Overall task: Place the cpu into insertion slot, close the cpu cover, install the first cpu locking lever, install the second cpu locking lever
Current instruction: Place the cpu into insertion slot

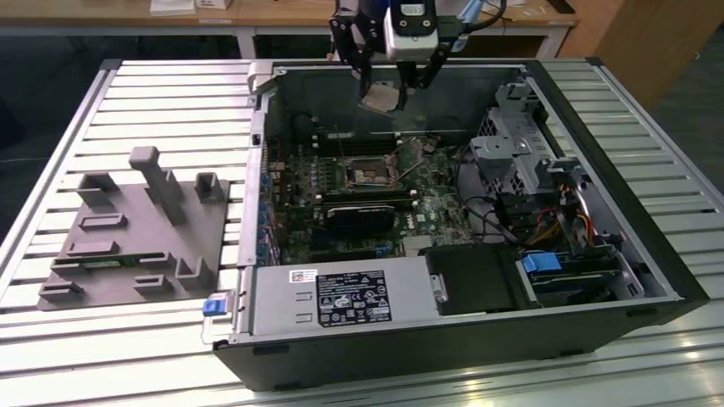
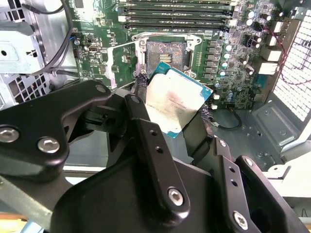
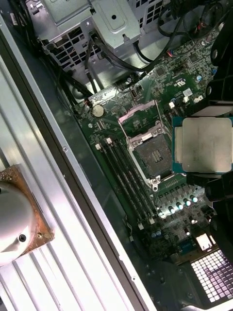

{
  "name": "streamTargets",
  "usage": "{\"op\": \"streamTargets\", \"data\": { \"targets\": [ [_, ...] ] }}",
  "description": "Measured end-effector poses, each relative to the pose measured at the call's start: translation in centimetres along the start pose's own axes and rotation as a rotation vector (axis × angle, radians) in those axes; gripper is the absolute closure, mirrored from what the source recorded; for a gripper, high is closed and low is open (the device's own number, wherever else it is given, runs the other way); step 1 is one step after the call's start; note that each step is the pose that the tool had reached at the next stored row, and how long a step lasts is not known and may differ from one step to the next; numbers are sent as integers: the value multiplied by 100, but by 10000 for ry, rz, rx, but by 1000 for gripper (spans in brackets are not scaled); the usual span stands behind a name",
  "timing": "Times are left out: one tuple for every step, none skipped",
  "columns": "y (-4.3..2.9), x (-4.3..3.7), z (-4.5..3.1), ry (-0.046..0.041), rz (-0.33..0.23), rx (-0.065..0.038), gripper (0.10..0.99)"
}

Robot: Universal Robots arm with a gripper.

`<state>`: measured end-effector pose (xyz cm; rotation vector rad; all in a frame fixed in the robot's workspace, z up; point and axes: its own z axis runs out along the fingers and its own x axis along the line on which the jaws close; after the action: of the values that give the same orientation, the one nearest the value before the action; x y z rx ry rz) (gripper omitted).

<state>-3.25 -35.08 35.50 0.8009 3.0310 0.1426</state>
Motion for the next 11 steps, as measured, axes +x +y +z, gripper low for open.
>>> {"op": "streamTargets", "data": {
  "targets": [
    [0, 0, 0, 1, 0, 2, 545],
    [0, 0, 2, 2, -1, 2, 545],
    [0, -1, 3, 2, -2, 2, 545],
    [0, -1, 3, 2, -1, 2, 545],
    [0, -1, 4, 2, 5, 2, 545],
    [0, -1, 5, 0, 18, 3, 545],
    [0, -1, 5, -3, 41, 3, 545],
    [0, -1, 5, -8, 82, 3, 545],
    [-1, -1, 6, -15, 153, 3, 545],
    [-1, -1, 6, -24, 248, 2, 545],
    [-1, -1, 6, -31, 334, 1, 545]
  ]
}}
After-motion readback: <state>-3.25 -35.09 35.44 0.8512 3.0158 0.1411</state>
